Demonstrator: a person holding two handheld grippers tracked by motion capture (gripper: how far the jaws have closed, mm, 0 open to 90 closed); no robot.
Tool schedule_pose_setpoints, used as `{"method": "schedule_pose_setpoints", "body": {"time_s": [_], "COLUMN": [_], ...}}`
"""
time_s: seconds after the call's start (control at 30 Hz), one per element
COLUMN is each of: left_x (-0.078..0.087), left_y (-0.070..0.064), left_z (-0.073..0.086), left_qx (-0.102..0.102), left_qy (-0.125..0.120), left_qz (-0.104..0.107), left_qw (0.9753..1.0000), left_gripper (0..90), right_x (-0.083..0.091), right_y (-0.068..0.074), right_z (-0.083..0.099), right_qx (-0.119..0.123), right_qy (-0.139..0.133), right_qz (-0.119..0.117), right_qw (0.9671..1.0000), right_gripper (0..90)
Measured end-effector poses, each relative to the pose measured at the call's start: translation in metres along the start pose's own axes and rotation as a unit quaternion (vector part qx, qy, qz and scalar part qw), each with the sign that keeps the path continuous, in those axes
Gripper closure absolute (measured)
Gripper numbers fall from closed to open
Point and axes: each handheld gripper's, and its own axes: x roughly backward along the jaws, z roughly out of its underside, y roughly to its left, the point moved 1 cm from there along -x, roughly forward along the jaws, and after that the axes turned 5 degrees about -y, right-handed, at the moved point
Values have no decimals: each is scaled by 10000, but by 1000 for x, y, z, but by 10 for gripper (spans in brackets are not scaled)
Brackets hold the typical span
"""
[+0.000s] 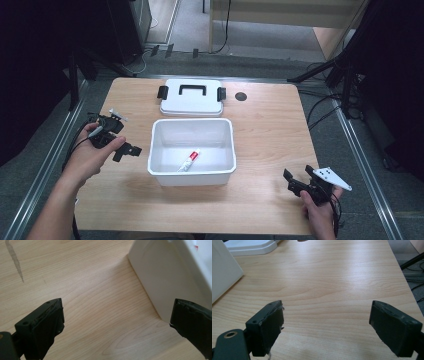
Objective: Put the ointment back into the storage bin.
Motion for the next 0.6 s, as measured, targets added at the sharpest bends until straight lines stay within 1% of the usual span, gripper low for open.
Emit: {"method": "schedule_pose_setpoints", "body": {"time_s": [0.07, 0.23, 0.3, 0.37, 0.43, 0.5, 0.6], "left_x": [-2, -9, -14, -17, -20, -23, -26], "left_y": [2, 9, 12, 15, 17, 19, 23], "left_z": [6, 20, 27, 33, 40, 48, 58], "left_qx": [26, 207, 319, 383, 475, 521, 661], "left_qy": [-47, -226, -363, -444, -614, -789, -1022], "left_qz": [-57, -119, -138, -164, -175, -173, -251], "left_qw": [10000, 9995, 9987, 9981, 9968, 9954, 9923], "left_gripper": [0, 0, 0, 0, 0, 0, 0], "right_x": [0, 0, 0, 0, 0, 0, 0], "right_y": [0, 0, 0, 0, 0, 0, 0], "right_z": [0, 0, 0, 0, 0, 0, 0], "right_qx": [0, 1, 0, 1, 3, 2, 2], "right_qy": [2, 7, 8, 9, 8, 7, 9], "right_qz": [4, 5, 5, 5, 5, 5, 4], "right_qw": [10000, 10000, 10000, 10000, 10000, 10000, 10000], "right_gripper": [127, 127, 127, 127, 127, 127, 127]}}
